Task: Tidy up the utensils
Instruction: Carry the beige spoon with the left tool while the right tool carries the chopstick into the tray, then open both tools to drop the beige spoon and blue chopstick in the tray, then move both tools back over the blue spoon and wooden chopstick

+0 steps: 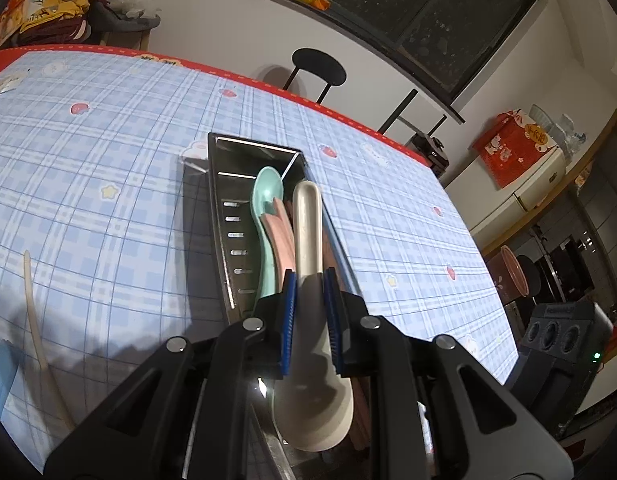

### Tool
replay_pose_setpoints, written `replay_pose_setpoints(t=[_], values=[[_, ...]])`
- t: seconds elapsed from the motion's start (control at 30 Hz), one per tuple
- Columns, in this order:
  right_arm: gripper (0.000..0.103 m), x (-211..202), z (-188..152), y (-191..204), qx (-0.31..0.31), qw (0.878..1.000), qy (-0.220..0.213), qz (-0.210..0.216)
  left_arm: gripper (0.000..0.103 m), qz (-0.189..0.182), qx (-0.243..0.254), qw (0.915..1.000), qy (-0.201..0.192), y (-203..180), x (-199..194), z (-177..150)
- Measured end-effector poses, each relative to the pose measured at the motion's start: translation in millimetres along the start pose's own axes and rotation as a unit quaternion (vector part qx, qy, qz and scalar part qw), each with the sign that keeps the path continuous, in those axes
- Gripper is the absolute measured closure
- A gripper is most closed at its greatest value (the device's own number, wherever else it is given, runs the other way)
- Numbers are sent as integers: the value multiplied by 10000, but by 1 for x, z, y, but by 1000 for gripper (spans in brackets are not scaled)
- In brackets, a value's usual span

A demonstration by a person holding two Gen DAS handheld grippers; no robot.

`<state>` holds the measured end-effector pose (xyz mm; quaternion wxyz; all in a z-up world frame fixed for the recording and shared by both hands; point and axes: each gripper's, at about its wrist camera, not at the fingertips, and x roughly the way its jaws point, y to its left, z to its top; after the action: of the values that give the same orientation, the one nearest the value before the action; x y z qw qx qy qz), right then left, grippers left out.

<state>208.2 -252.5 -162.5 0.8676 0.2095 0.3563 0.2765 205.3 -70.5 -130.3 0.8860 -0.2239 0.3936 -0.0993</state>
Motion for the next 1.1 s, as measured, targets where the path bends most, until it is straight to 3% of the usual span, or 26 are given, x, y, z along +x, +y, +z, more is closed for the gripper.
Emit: replay_pose_setpoints(t=[0.23, 0.43, 0.5, 0.57, 0.63, 0.67, 0.73, 0.77, 0.9, 0.97, 1.1], values=[[92, -5, 1, 0, 31, 9999, -123, -23, 85, 32, 192, 9998, -44, -2, 1, 6], [53, -20, 1, 2, -3, 9994, -340, 42, 72, 234, 443, 9982, -344, -1, -22, 17], [30, -23, 1, 3, -57, 9992, -393, -76, 63, 359, 529, 9970, -430, 1, -31, 19], [19, -24, 1, 3, -76, 9988, -442, -172, 51, 492, 625, 9955, -518, 4, -41, 19], [11, -27, 1, 3, -110, 9984, -513, -227, 50, 663, 738, 9934, -575, 10, -53, 18], [8, -30, 0, 3, -140, 9981, -546, -267, 42, 715, 764, 9928, -588, 12, -58, 18], [6, -33, 0, 5, -240, 9970, -633, -385, 22, 842, 786, 9907, -718, 19, -72, 16], [6, -33, 0, 6, -275, 9965, -658, -426, 18, 908, 811, 9894, -796, 23, -79, 15], [6, -34, -2, 12, -439, 9950, -741, -497, 16, 1129, 920, 9852, -902, 36, -103, 9], [6, -34, -3, 17, -522, 9945, -746, -524, 6, 1196, 940, 9837, -955, 43, -115, 6], [6, -34, -6, 28, -700, 9923, -798, -632, 6, 1213, 1191, 9809, -950, 55, -139, -4]])
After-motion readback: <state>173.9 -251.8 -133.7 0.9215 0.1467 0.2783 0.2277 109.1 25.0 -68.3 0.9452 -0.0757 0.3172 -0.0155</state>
